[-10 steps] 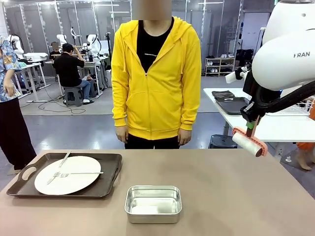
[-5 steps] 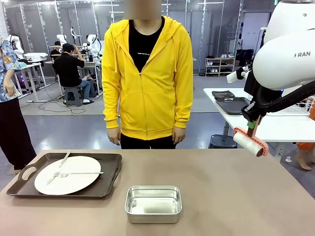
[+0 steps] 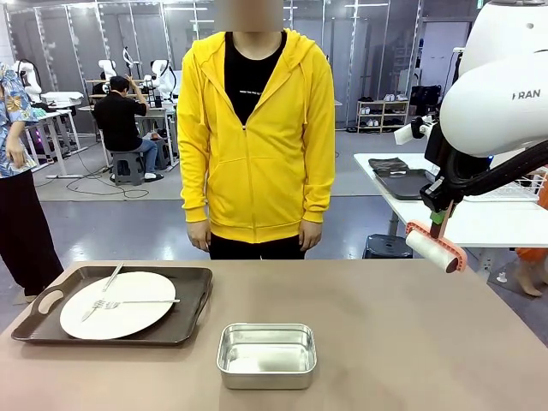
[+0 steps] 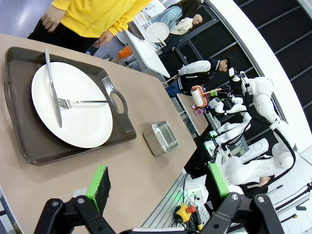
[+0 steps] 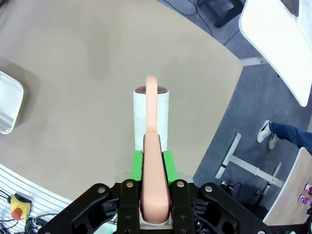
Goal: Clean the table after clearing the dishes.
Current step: Place the Lint Roller back on top of the Airtight Container.
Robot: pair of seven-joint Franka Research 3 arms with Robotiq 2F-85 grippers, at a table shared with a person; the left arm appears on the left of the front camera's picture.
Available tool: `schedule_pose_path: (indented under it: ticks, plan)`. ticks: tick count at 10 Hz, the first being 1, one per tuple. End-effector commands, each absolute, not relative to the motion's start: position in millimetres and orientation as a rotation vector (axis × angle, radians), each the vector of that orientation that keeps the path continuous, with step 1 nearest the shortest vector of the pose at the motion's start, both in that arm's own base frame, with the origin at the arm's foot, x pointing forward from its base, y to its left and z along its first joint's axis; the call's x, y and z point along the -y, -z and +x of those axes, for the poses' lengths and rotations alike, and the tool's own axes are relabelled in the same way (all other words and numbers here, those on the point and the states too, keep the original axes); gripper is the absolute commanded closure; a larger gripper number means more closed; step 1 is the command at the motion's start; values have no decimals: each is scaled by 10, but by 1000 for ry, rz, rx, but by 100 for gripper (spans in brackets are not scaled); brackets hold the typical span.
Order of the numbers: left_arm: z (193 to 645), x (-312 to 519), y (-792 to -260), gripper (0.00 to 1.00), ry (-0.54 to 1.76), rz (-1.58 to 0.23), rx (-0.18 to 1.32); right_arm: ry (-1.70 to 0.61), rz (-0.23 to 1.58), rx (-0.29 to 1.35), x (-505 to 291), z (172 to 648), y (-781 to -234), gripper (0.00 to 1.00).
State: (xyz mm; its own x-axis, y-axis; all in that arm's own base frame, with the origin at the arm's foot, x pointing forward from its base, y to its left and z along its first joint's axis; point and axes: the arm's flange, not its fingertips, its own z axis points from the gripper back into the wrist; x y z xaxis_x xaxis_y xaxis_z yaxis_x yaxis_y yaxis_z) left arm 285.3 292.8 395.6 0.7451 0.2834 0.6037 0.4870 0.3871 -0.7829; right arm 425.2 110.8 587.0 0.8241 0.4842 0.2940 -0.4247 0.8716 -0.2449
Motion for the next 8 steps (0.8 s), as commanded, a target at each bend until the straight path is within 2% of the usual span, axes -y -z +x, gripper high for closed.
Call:
schedule_pose_path:
  ticks: [1,2,5,8]
  plan:
    - [2822,-2942,-3968,0,154,-1200,776,-461,-170,359,-1131,4230,-5909,79]
    - [2822,-2942,-3968,0,154,-1200,776,-486,-172,357,-1108,4252,-5870,79]
    - [2822,-2942,-3968,0,154,-1200,776,-825,-300,483,-1867,4336,-6075,79]
    - [2822,-2942,-3968,0,154,-1200,776,-1157,-183,441,-2668,4548,-6177,79]
